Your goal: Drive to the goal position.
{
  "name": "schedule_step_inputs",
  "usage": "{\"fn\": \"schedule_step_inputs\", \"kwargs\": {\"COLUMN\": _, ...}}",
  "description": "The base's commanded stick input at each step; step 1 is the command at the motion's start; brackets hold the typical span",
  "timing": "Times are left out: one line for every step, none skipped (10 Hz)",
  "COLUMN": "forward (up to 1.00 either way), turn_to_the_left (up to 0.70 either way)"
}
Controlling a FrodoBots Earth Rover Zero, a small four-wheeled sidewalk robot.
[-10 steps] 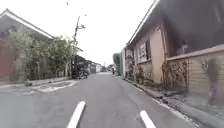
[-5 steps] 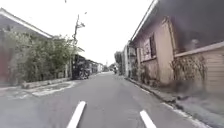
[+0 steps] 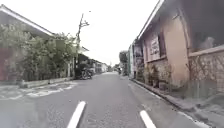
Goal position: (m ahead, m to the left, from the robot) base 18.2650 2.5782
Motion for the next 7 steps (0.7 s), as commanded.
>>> {"fn": "schedule_step_inputs", "kwargs": {"forward": 0.85, "turn_to_the_left": 0.0}}
{"fn": "schedule_step_inputs", "kwargs": {"forward": 0.85, "turn_to_the_left": 0.0}}
{"fn": "schedule_step_inputs", "kwargs": {"forward": 0.85, "turn_to_the_left": 0.0}}
{"fn": "schedule_step_inputs", "kwargs": {"forward": 0.85, "turn_to_the_left": 0.0}}
{"fn": "schedule_step_inputs", "kwargs": {"forward": 0.85, "turn_to_the_left": -0.34}}
{"fn": "schedule_step_inputs", "kwargs": {"forward": 0.85, "turn_to_the_left": -0.34}}
{"fn": "schedule_step_inputs", "kwargs": {"forward": 0.85, "turn_to_the_left": -0.16}}
